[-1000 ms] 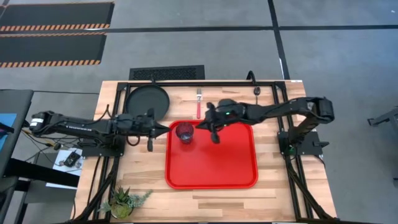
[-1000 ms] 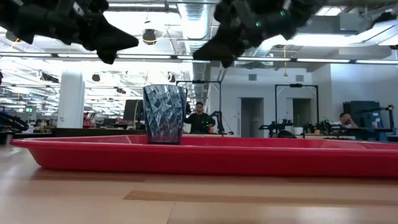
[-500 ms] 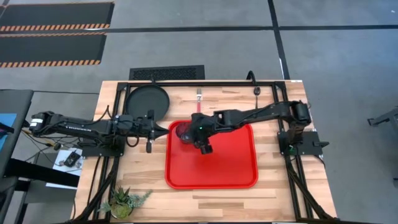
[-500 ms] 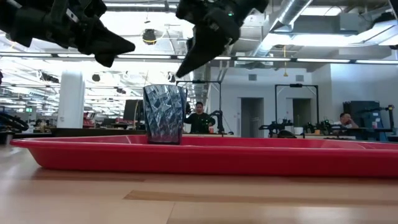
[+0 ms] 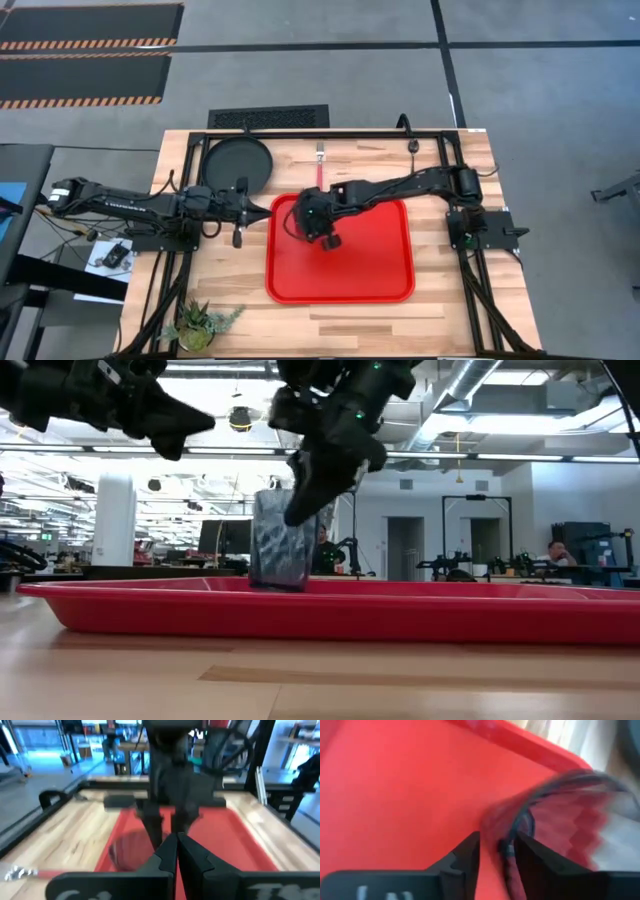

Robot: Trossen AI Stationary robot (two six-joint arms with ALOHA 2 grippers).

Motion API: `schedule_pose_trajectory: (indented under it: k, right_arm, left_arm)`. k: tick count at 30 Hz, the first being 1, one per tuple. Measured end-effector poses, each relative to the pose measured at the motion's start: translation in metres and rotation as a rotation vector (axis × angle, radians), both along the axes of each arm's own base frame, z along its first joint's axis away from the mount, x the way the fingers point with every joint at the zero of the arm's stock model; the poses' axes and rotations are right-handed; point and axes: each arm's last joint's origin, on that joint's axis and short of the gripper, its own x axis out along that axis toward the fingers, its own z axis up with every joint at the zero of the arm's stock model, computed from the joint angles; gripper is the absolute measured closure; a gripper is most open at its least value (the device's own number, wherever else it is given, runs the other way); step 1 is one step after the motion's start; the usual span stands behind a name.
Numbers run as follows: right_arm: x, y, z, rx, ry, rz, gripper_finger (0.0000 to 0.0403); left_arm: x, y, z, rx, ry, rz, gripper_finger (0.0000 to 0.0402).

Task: Pick and place plate/cup/fork/spoon on tray
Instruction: Put the blue glass to the top right of the red serving tray

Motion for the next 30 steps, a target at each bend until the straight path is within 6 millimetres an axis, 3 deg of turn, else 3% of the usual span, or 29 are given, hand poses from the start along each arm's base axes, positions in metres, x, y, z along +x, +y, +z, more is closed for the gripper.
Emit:
schedule_pose_trajectory:
  k: [5,9,16,20,30]
  right_arm:
    - [0.000,0.003,-0.001,0.045,0.013,-0.067,0.0336]
    - [-0.003,0.007,0.016,0.081,0.024,-0.120,0.0384]
    - [-0.024,0.021,0.054,0.130,0.090,-0.226,0.0364]
    - [-0.041,0.021,0.071,0.142,0.076,-0.297,0.0380]
    - [-0.092,0.016,0.051,0.201,0.142,-0.492,0.0371]
  left_arm:
    - [-0.002,0.001,0.003,0.019,-0.018,0.028,0.0401]
    - [-0.004,0.001,0.005,0.019,-0.038,0.033,0.0401]
    - [-0.006,0.002,0.006,0.043,-0.045,0.050,0.0401]
    - [-0.005,0.002,0.008,0.044,-0.061,0.050,0.0401]
    - [-0.007,0.001,-0.002,0.007,-0.023,0.034,0.0401]
